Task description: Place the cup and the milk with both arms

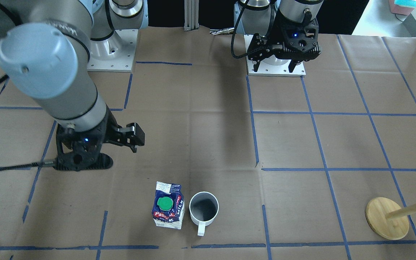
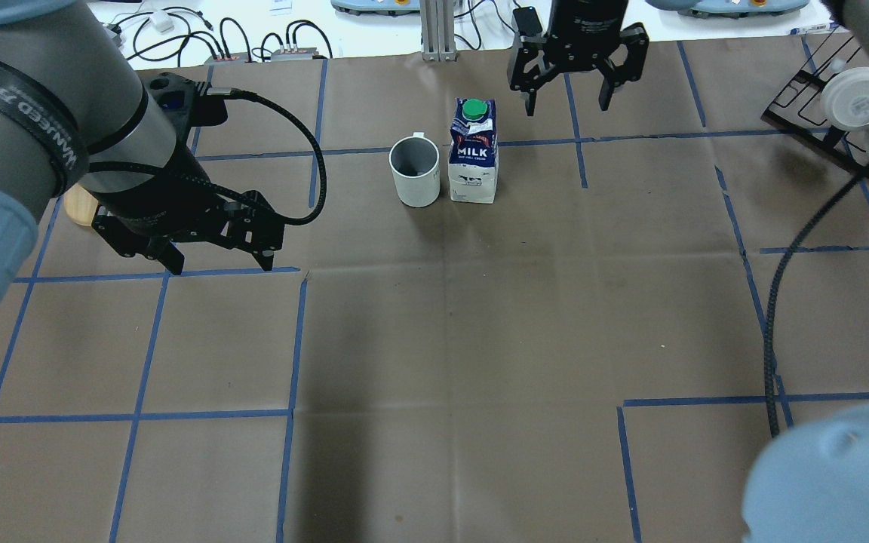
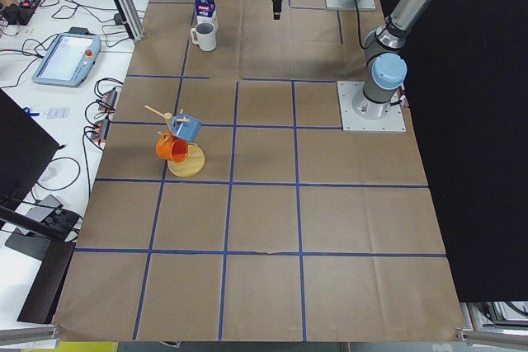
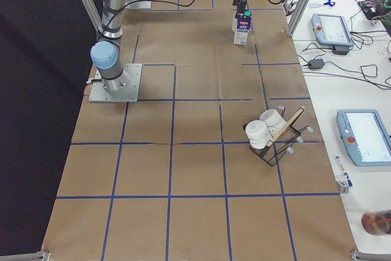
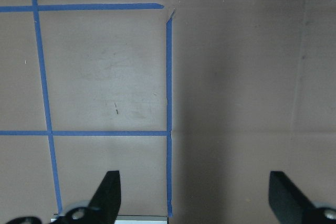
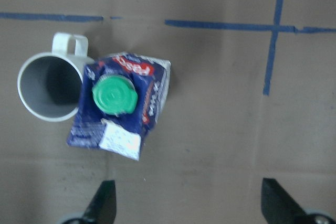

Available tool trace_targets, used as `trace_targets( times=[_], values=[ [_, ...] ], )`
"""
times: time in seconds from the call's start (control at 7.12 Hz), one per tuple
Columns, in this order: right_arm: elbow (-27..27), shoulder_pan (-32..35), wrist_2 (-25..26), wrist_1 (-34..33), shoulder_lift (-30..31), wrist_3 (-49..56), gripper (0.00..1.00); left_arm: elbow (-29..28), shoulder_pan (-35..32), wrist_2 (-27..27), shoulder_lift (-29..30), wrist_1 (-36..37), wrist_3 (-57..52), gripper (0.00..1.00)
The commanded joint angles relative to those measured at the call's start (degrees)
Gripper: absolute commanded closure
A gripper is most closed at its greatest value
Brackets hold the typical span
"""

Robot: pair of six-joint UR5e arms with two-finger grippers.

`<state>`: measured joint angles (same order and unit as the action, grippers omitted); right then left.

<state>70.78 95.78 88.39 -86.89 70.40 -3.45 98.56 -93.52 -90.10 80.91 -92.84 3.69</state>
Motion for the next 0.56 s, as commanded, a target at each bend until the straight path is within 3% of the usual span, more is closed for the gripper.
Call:
trace_targets(
  times=[0.0, 0.28, 0.42],
  values=[
    [11.0, -3.6, 0.4, -1.6, 11.7, 0.5, 0.00, 0.0, 0.0, 0.0, 0.0, 0.0, 0.0, 0.00],
    [18.7, -5.9, 0.1, -2.1, 18.8, 1.3, 0.00, -1.5, 0.8, 0.5, 0.3, -0.1, 0.0, 0.00],
    [19.4, -5.9, 1.1, -4.0, 19.5, 0.6, 0.00, -2.3, 1.9, 0.5, 0.3, -0.1, 0.0, 0.00]
  ],
)
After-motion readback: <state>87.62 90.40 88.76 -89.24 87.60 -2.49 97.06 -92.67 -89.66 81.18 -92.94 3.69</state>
